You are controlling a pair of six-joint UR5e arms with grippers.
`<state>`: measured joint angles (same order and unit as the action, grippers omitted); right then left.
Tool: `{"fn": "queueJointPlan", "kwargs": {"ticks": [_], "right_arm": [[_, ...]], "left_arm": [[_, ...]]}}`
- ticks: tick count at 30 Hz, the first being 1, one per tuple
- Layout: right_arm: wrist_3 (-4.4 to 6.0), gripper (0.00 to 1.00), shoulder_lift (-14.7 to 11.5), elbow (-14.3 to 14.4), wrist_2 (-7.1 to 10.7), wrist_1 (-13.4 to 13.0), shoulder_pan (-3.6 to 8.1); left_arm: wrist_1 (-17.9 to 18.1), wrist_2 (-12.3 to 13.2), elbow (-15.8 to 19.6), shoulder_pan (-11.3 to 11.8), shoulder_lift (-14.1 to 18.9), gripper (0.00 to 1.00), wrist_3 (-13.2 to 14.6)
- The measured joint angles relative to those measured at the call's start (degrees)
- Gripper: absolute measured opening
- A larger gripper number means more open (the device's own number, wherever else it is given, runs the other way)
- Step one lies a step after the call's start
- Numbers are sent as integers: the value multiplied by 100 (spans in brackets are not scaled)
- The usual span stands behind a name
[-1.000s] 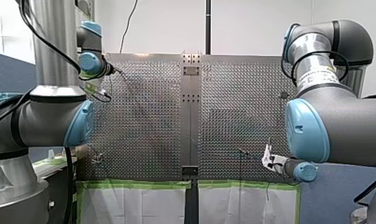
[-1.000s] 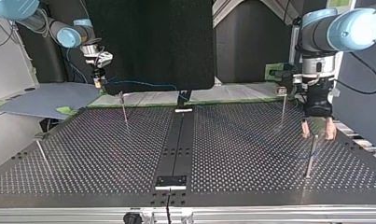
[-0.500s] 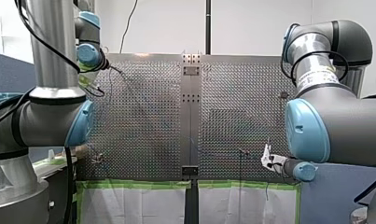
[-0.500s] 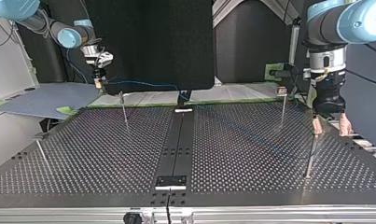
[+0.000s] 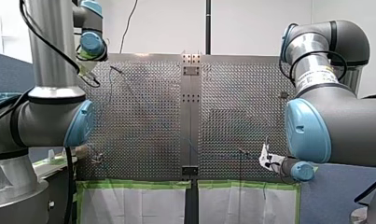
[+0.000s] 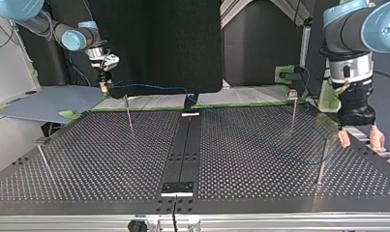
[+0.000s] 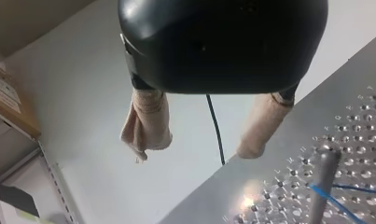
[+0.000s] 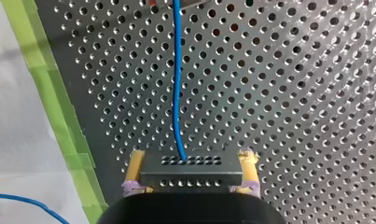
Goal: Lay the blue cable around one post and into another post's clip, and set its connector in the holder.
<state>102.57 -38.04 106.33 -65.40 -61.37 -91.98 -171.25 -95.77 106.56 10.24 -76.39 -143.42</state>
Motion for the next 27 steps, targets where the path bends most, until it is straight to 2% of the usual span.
{"fn": "queueJointPlan", "kwargs": {"ticks": [10,16,22,27], "right_arm": [[-7,0,1,-3,-6,2,-47],[-4,0,0,-2,-50,7,-68],[-1,0,-1,-2,-71,10,-84],[1,0,-1,-2,-70,11,-92]], "left_arm": [[-502,-483,-502,-305,49,100,502],[-797,-683,-801,-430,50,100,799],[-1096,-785,-1075,-538,54,100,1097],[-1306,-874,-1125,-644,56,100,1308]]}}
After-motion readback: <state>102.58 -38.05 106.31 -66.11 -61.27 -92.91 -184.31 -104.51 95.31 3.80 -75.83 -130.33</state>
